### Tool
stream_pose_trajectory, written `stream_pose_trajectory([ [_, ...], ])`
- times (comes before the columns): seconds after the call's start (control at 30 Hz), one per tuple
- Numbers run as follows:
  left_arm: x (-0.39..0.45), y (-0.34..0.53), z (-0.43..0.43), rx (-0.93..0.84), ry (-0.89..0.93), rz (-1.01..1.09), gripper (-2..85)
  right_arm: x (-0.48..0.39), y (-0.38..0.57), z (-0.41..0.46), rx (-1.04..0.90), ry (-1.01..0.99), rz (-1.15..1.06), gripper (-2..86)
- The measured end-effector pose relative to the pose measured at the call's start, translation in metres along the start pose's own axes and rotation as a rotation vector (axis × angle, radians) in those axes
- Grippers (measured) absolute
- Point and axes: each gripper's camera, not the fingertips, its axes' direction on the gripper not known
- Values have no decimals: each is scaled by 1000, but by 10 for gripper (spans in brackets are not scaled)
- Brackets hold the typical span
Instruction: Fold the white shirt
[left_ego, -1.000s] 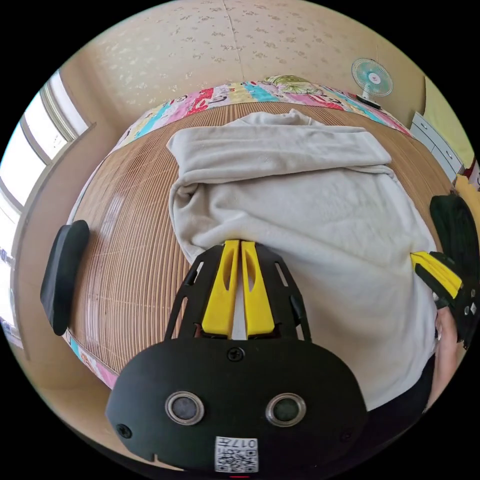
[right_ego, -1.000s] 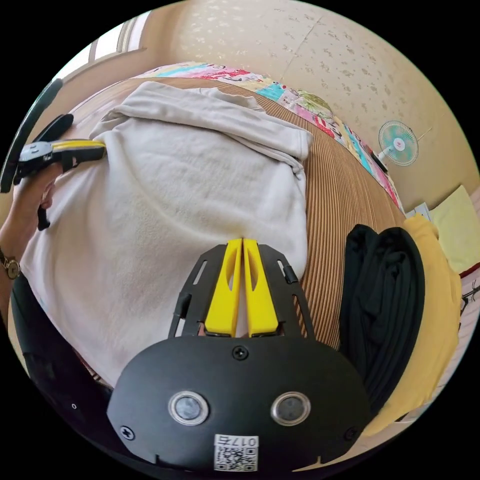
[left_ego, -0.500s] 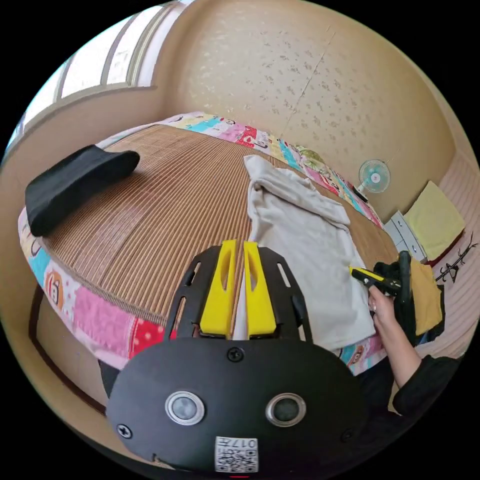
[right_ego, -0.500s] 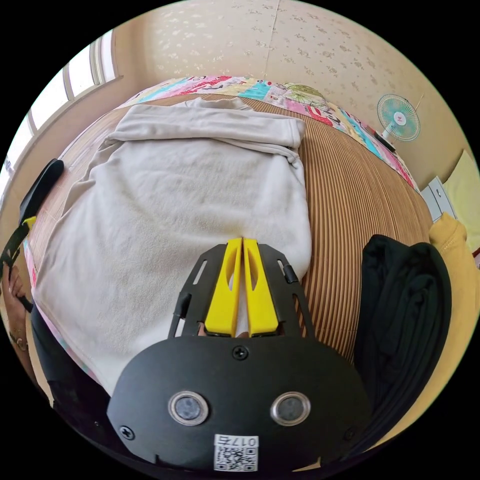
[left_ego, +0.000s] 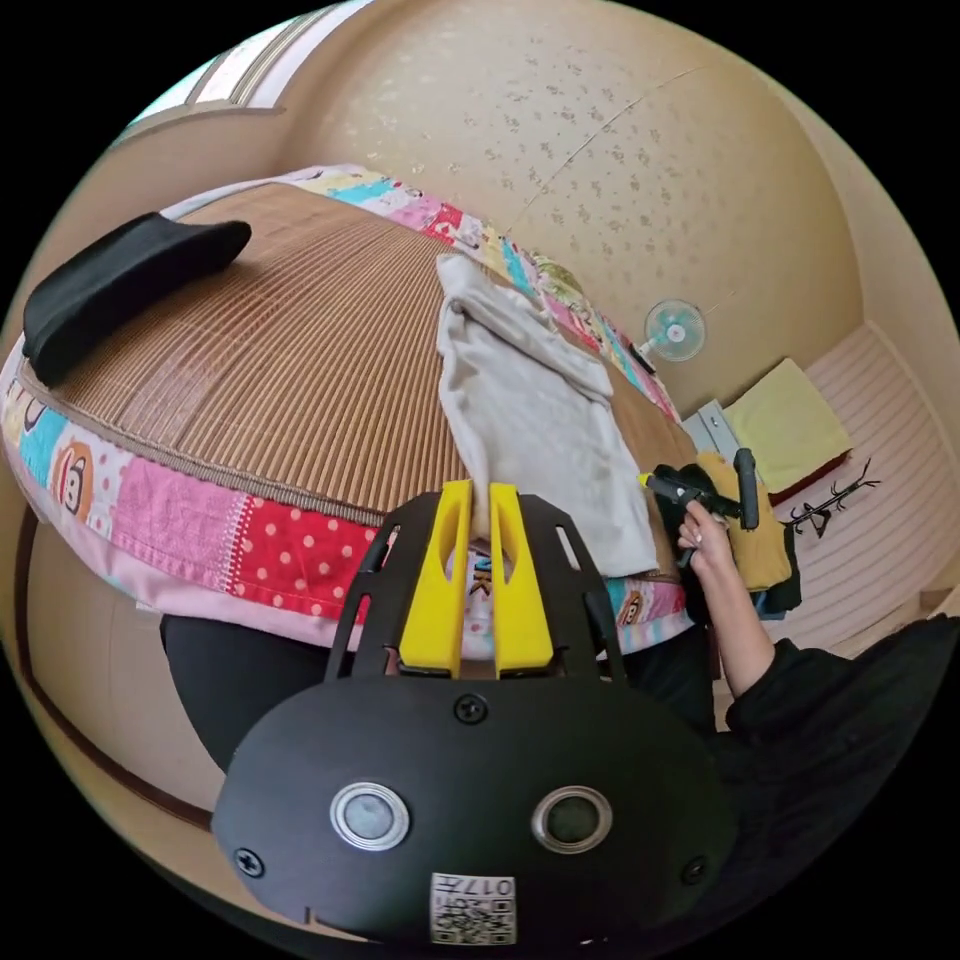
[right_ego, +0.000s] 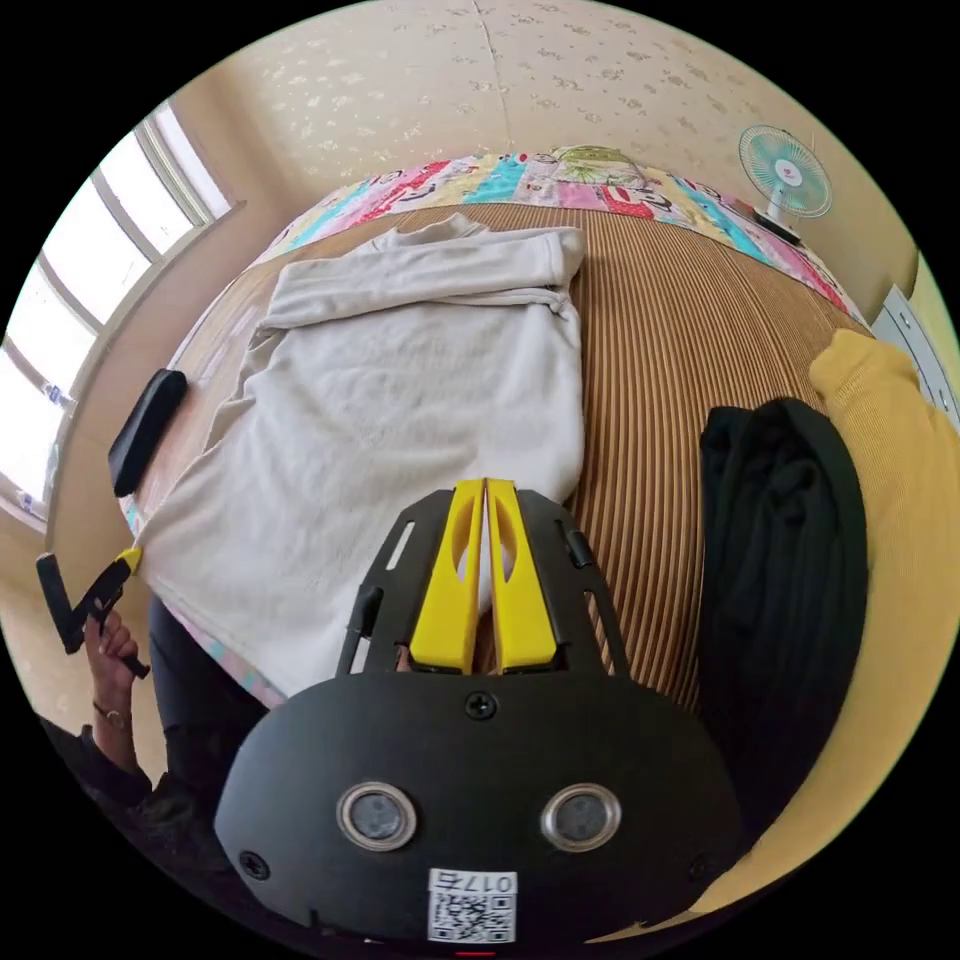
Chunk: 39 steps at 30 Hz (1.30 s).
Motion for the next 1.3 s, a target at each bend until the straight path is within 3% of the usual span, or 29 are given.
stream_pose_trajectory([
  [0.1, -1, -1, -25, 35, -131, 10, 40, 6, 41, -33, -5, -53, -12, 9],
  [0.2, -9, -1, -15, -52, -228, -38, 40, 9, 82, -44, -46, -76, -18, 17],
  [0.4, -15, -5, -18, -46, -201, -129, 40, -3, 115, -43, -62, -254, -11, 55],
  [0.73, -5, -24, -37, -34, -151, -174, 41, -16, 95, -78, 99, -296, 112, 85],
  [0.87, 8, -29, -33, -49, -186, -171, 41, -42, 75, -47, -99, -240, 33, 78],
  [0.97, 15, -31, -36, -40, -171, -181, 41, -65, 67, -56, -114, -149, -61, 52],
  [1.13, 31, -42, -49, -20, -140, -147, 41, -76, 53, -106, -39, -176, -74, 37],
  [1.3, 53, -59, -70, -5, 16, -40, 40, -71, 52, -214, 132, -259, -51, 32],
])
